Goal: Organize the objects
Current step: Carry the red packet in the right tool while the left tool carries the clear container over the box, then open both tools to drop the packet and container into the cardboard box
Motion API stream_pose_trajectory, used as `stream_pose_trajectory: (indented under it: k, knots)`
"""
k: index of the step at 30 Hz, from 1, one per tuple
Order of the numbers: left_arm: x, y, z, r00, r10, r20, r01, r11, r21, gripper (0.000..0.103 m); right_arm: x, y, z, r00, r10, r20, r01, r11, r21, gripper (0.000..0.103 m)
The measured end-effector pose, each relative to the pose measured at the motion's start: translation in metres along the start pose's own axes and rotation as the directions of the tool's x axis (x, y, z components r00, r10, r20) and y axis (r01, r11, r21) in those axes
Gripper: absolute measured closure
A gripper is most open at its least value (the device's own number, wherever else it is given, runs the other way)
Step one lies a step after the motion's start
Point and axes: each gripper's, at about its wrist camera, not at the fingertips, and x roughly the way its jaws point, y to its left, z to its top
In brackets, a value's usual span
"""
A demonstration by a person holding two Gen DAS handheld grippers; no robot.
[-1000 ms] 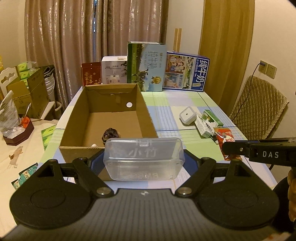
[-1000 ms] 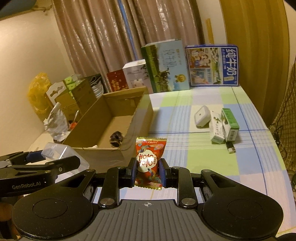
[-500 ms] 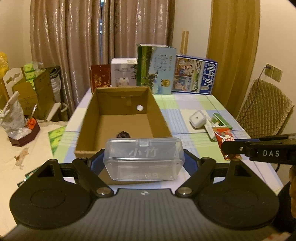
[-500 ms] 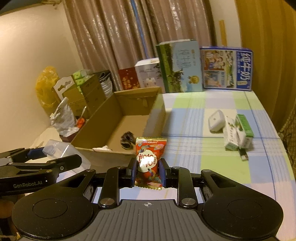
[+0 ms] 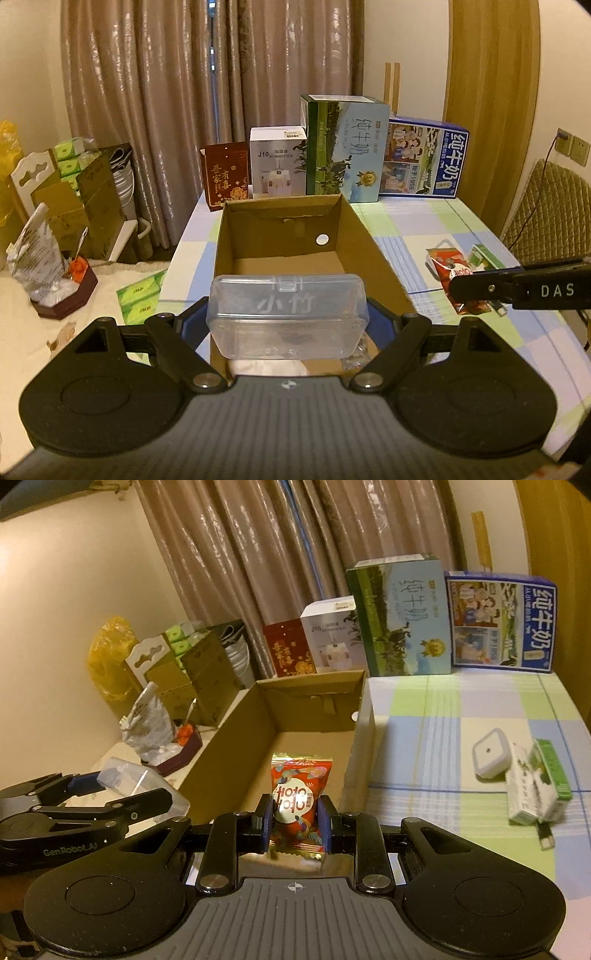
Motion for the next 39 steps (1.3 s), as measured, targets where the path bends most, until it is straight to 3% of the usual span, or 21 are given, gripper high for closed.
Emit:
stream_pose_trajectory:
  k: [10, 13, 24, 28, 30, 32, 39]
  knots:
    - [0.065, 0.01, 0.003, 0.998, -0.052, -0.042, 0.053, 0.999, 0.005, 0.02, 0.044, -0.014, 0.013, 1.0, 0.003, -0.018, -0.002, 0.998, 0.06, 0.081]
    - [0.079, 0.013, 0.001, 0.998, -0.042, -0.054, 0.043, 0.999, 0.01, 0.015, 0.052, -0.018, 0.014, 1.0, 0.005, -0.03, -0.003, 0.998, 0.068, 0.081]
    - [0.069, 0.03, -0.005, 0.999, -0.02, -0.035, 0.018, 0.998, -0.054, 0.015, 0.075, -0.012, 0.013, 0.998, 0.036, -0.052, -0.033, 0.998, 0.054, 0.08]
    - [0.058, 0.037, -0.009, 1.0, 0.004, -0.026, -0.006, 0.997, -0.083, 0.015, 0.08, -0.007, 0.016, 0.996, 0.082, -0.043, -0.08, 0.995, 0.055, 0.08]
    - [0.053, 0.038, -0.011, 1.0, 0.012, -0.025, -0.014, 0.996, -0.09, 0.015, 0.081, -0.008, 0.019, 0.995, 0.096, -0.034, -0.093, 0.993, 0.072, 0.075]
    - [0.048, 0.039, -0.013, 1.0, 0.017, -0.026, -0.019, 0.995, -0.098, 0.015, 0.076, -0.01, 0.02, 0.996, 0.091, -0.016, -0.09, 0.993, 0.08, 0.056]
    - [0.03, 0.034, -0.025, 0.999, 0.016, -0.028, -0.019, 0.991, -0.136, 0.015, 0.041, -0.021, 0.007, 0.998, 0.057, 0.0, -0.057, 0.993, 0.106, 0.053]
